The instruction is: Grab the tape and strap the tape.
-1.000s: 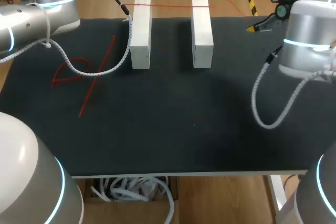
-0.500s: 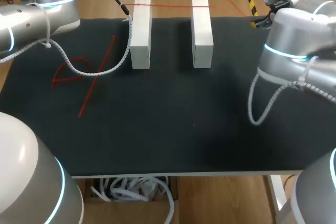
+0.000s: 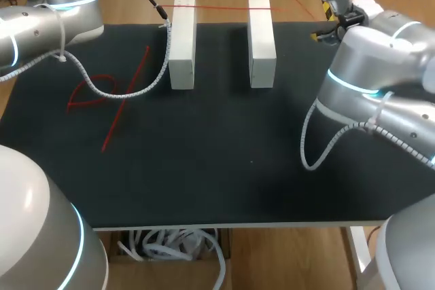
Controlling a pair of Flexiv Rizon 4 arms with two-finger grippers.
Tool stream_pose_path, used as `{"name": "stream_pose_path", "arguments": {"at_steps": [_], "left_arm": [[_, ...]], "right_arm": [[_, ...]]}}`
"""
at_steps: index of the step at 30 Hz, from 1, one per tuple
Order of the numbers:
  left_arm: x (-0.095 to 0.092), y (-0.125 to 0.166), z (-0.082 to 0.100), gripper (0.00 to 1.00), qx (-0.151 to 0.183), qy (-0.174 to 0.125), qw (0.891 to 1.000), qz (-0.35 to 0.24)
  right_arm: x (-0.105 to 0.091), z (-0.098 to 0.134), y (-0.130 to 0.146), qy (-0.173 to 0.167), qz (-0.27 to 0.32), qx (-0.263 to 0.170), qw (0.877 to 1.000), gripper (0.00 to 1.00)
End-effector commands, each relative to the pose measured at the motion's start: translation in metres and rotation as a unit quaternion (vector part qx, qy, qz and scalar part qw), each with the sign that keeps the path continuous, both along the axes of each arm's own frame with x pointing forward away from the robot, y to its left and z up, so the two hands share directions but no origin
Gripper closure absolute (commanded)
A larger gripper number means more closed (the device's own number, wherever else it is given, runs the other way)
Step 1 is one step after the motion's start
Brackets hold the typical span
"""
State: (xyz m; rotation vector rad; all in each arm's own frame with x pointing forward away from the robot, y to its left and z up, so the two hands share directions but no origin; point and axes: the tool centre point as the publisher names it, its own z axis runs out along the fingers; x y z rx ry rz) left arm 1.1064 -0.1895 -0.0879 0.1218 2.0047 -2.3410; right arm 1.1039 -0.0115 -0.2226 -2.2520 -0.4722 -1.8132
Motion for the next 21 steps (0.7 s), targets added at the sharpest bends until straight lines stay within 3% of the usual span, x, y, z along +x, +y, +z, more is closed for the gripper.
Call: {"name": "stream_pose_path", "arguments": {"at_steps": [1,5,10,21], "left_arm": [[0.0007,-0.0001,-0.0012,1.0,-0.002,-0.001,1.0,-0.001],[0.0007,-0.0001,-0.0012,1.0,-0.002,-0.001,1.0,-0.001],[0.0007,-0.0001,-0.0012,1.0,-0.002,-0.001,1.0,-0.001],[0.0007,-0.0001,-0.0012,1.0,-0.002,-0.001,1.0,-0.001]], "right_arm": [[0.0051,-0.0046,-0.003,-0.027,-0.009,0.009,1.0,0.0],[0.0102,-0.0034,-0.0049,-0.028,-0.018,0.011,0.999,0.0],[0.0139,0.0011,-0.0049,-0.018,-0.025,0.05,0.998,0.0],[0.0137,0.004,-0.004,-0.017,-0.019,0.047,0.999,0.0]]}}
